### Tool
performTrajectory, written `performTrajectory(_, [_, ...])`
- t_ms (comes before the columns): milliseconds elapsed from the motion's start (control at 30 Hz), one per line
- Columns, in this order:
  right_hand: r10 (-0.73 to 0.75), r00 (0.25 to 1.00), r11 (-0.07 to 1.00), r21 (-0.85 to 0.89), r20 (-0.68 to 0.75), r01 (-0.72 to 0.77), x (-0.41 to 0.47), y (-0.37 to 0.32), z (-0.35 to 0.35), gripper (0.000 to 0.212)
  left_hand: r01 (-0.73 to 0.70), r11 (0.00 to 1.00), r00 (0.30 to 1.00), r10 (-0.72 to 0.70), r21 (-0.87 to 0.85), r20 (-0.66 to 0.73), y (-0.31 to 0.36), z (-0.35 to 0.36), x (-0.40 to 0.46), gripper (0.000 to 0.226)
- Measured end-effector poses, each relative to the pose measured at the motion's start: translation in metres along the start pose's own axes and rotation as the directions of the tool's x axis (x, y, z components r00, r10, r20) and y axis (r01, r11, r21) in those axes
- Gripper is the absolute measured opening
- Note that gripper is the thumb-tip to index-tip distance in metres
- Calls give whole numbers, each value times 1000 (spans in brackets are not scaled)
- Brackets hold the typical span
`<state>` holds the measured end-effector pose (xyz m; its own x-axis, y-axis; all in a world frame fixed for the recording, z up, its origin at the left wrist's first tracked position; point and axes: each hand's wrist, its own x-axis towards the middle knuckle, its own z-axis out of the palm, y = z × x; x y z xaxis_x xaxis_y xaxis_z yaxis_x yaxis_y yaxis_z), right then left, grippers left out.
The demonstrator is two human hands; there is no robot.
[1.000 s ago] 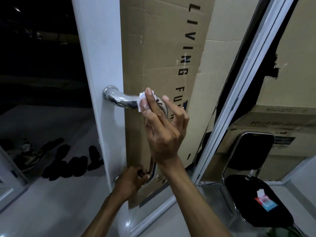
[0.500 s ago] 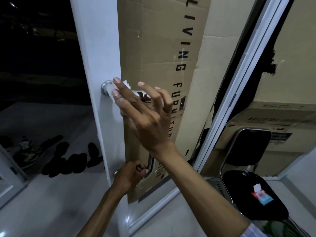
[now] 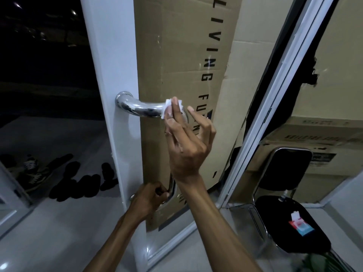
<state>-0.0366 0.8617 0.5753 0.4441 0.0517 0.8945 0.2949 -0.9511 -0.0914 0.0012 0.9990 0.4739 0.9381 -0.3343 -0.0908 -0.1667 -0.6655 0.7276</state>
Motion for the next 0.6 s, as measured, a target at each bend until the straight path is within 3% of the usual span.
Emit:
performTrajectory(67, [37,990,995,-90,-140,-50,-2,2,1,50,-7,999,1000,7,-35,3,-3,1,1,8])
performTrajectory(133, [-13,959,976,-213,-284,-50,13,12,19,24,-23,999,1000,22,-37,-18,-6,2,1,9])
performTrajectory(200, [96,913,989,-63,-396,-131,28,10,8,19,-18,1000,999,19,5,-48,-6,2,1,10])
performTrajectory(267, [197,908,980,62,-371,-187,27,2,5,21,-21,1000,999,21,7,-46,-9,2,3,7])
performTrajectory(433, [162,906,985,121,-391,-124,57,-18,0,28,-16,1000,999,16,-1,-35,-5,3,3,10])
performTrajectory(600, [-62,947,996,35,-314,77,76,-38,-19,28,28,999,998,-25,42,-62,-7,7,9,29])
